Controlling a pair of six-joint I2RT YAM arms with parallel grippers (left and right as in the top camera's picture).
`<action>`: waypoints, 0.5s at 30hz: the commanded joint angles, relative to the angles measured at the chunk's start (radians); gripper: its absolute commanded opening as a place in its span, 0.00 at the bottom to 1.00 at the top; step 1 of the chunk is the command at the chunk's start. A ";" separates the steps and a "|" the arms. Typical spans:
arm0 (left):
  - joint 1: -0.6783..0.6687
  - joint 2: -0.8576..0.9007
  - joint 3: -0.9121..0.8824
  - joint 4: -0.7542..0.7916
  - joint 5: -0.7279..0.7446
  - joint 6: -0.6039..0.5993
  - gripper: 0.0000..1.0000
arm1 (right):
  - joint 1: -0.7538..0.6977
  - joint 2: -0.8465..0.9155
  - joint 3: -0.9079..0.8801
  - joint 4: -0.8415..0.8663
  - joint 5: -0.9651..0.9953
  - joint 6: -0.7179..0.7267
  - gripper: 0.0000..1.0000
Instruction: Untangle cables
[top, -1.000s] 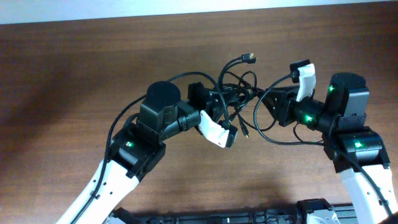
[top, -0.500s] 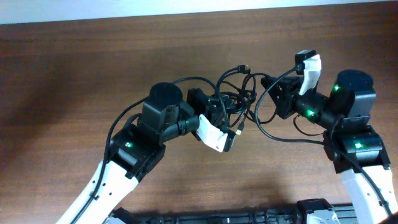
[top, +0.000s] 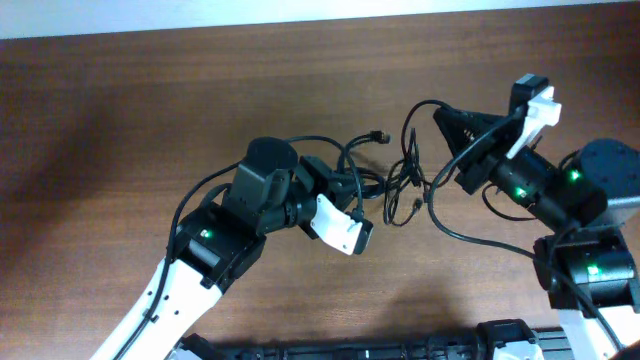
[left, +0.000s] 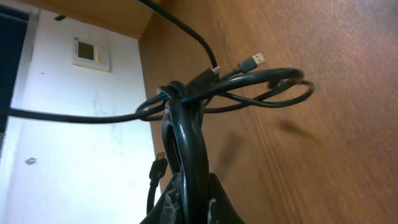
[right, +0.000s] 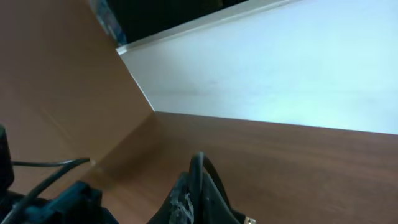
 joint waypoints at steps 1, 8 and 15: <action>-0.001 -0.019 0.008 -0.006 0.013 -0.086 0.00 | -0.005 -0.016 0.012 0.013 0.036 0.040 0.04; -0.001 -0.019 0.008 -0.048 0.167 -0.182 0.00 | -0.006 -0.016 0.012 -0.001 0.126 0.122 0.04; -0.001 -0.019 0.008 -0.059 0.479 -0.253 0.00 | -0.006 -0.016 0.012 -0.006 0.174 0.162 0.04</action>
